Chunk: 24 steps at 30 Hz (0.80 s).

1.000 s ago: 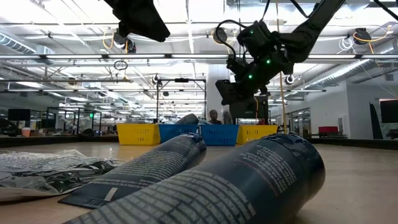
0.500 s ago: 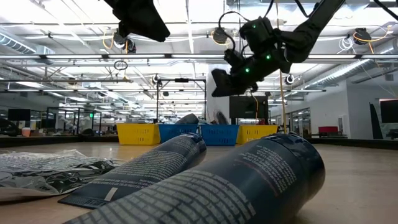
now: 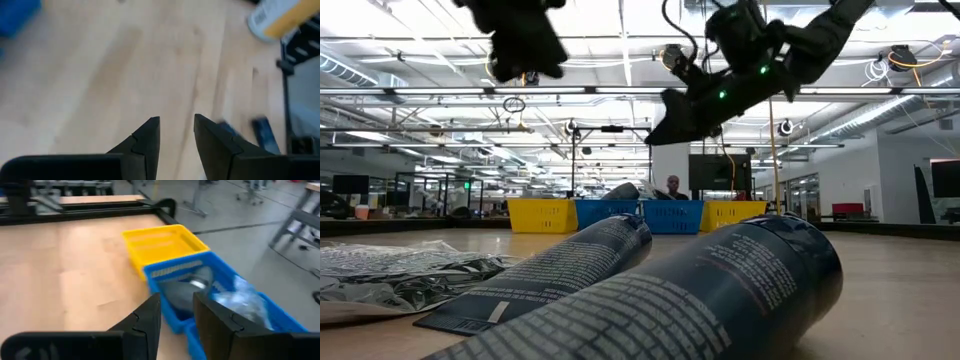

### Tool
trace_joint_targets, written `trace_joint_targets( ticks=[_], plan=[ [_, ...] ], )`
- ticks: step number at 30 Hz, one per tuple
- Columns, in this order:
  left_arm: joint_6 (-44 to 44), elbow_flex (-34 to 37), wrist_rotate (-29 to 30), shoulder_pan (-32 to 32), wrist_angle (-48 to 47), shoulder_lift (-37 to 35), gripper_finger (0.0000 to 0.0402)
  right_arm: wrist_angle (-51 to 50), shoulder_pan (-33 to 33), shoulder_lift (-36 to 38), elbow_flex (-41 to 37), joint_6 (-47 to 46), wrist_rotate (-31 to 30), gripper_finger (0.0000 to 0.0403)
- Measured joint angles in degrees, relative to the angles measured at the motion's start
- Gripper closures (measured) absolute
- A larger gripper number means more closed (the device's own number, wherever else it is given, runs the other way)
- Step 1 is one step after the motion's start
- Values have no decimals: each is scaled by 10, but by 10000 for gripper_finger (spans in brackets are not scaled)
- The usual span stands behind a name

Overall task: Pick & Place Travel size toiletries
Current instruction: Put the black hairbrush into the right blue bin

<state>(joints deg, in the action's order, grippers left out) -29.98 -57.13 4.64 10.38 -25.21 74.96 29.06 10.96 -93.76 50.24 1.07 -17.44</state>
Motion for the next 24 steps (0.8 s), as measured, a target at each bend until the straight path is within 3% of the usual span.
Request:
trace_joint_targets(
  ticks=[9,18,24],
  plan=[
    [-170,107,-56,36,9,0,282,-40,-74,43,0,46,11,298],
    [-291,247,-96,73,230,0,282,-60,-92,55,0,48,11,298],
    [-349,291,-96,86,287,0,282,-84,-92,55,0,46,10,298]
  ],
)
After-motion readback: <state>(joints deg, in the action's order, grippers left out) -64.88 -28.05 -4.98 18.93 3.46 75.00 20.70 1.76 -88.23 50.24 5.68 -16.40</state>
